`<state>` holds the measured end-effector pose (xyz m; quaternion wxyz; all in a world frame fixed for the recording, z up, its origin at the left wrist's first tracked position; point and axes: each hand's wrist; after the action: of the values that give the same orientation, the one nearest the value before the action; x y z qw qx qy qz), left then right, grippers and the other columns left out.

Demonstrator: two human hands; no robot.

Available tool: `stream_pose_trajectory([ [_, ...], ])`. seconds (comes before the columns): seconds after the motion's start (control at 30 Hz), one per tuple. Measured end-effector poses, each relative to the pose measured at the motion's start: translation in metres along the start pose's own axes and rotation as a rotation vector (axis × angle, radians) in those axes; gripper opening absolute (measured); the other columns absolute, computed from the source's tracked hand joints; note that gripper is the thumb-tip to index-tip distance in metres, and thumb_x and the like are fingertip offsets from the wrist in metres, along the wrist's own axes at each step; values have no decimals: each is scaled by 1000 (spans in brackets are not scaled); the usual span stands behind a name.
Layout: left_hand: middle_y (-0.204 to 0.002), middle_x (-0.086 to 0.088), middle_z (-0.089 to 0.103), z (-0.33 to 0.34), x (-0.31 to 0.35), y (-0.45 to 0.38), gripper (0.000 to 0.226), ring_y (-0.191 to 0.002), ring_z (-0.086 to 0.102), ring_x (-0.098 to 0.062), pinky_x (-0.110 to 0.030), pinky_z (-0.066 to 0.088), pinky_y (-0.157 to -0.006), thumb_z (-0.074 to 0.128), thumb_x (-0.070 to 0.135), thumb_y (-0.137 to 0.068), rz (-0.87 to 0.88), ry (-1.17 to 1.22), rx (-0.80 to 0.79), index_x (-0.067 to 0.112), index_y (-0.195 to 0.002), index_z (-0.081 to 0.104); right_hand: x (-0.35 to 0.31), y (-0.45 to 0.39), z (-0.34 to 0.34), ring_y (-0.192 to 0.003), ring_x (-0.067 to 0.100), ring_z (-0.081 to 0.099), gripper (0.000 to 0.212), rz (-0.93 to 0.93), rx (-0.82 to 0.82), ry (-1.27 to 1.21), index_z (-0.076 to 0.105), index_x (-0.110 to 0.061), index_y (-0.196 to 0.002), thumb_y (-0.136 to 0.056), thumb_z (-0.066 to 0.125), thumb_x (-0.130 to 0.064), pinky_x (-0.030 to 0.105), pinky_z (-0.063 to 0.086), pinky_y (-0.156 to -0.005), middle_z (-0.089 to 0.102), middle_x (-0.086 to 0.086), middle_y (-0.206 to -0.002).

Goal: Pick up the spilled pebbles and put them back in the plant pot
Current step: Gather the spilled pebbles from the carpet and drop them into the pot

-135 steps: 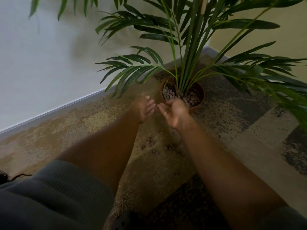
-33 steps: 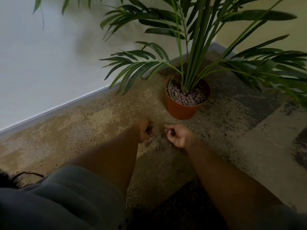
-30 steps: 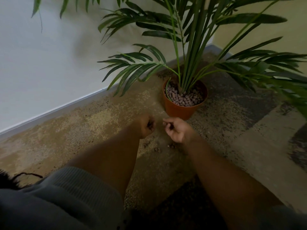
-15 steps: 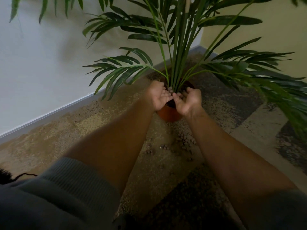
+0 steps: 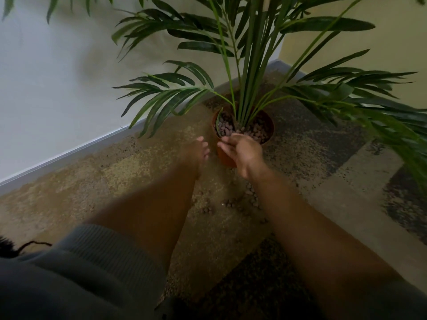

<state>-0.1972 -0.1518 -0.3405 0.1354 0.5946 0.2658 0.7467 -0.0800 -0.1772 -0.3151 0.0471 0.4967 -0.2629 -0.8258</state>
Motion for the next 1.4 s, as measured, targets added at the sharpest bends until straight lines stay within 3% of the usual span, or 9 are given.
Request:
stream_pose_trajectory([
  [0.07,-93,5,62,-12,-13,-5,37,-73,58,-9,-22,48,-63,51,17,-95,35,-201,14,7,-131,56,16,-2,-1,-86,24,68,10,11,-26,344,64,-5,-95,-92,55,-4,40,57,-92,70,18,-94],
  [0.23,-99,-6,63,-28,-40,-11,21,-85,60,-20,-22,47,-56,55,4,-87,115,-601,-9,12,-103,65,62,-6,-13,-99,18,65,18,12,-100,896,70,-11,-101,-90,55,-13,36,57,-89,69,4,-108],
  [0.3,-108,-8,63,-33,-48,-17,24,-89,61,-19,-20,51,-69,53,4,-88,141,-781,-72,11,-108,64,73,-6,-18,-102,16,62,22,-75,-156,1150,72,-12,-102,-90,53,-12,28,50,-88,68,-1,-108],
  [0.4,-134,-12,55,-37,-58,-25,45,-124,52,-30,-38,39,-107,58,20,-87,205,-1281,-161,9,-130,57,85,-5,-23,-110,25,62,25,-206,-284,1437,72,-8,-108,-89,58,-18,27,45,-92,68,9,-118],
  [0.5,-150,-14,37,-37,-67,-31,60,-138,36,-32,-44,26,-116,51,33,-87,232,-1628,-257,15,-144,41,100,-7,-24,-111,29,60,31,-229,-426,1566,68,-5,-114,-86,59,-14,29,45,-95,66,15,-120],
  [0.67,-138,-16,50,-41,-73,-36,45,-126,50,-32,-39,43,-102,54,26,-92,327,-1652,-208,7,-133,49,128,-15,-33,-139,24,32,48,-277,-563,1812,55,-13,-136,-91,52,-29,35,17,-120,46,9,-146],
  [0.93,-141,-16,41,-58,-82,-39,36,-128,46,-32,-39,44,-104,56,20,-90,262,-1606,-98,9,-124,58,131,-16,-40,-142,25,31,74,-162,-522,1769,46,-16,-144,-82,68,-50,39,35,-113,19,7,-158],
  [1.1,-146,-17,29,-63,-82,-36,35,-121,52,-31,-37,49,-98,61,22,-90,245,-1579,-150,8,-122,59,131,-13,-39,-135,21,37,41,-228,-583,1759,62,-12,-120,-87,67,-37,28,35,-104,40,10,-145],
  [1.4,-109,-10,67,-73,-83,-24,22,-99,64,-25,-33,53,-78,53,26,-89,143,-1581,-225,14,-101,67,135,-10,-35,-113,22,53,26,-223,-615,1777,67,-17,-108,-84,73,-23,31,45,-97,39,6,-136],
])
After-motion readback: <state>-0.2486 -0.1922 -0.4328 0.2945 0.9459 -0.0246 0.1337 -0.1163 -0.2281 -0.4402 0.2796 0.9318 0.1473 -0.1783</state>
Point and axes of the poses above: each hand's wrist, its own y-axis away from the middle knuckle, its own z-axis out of the palm, x = y × z
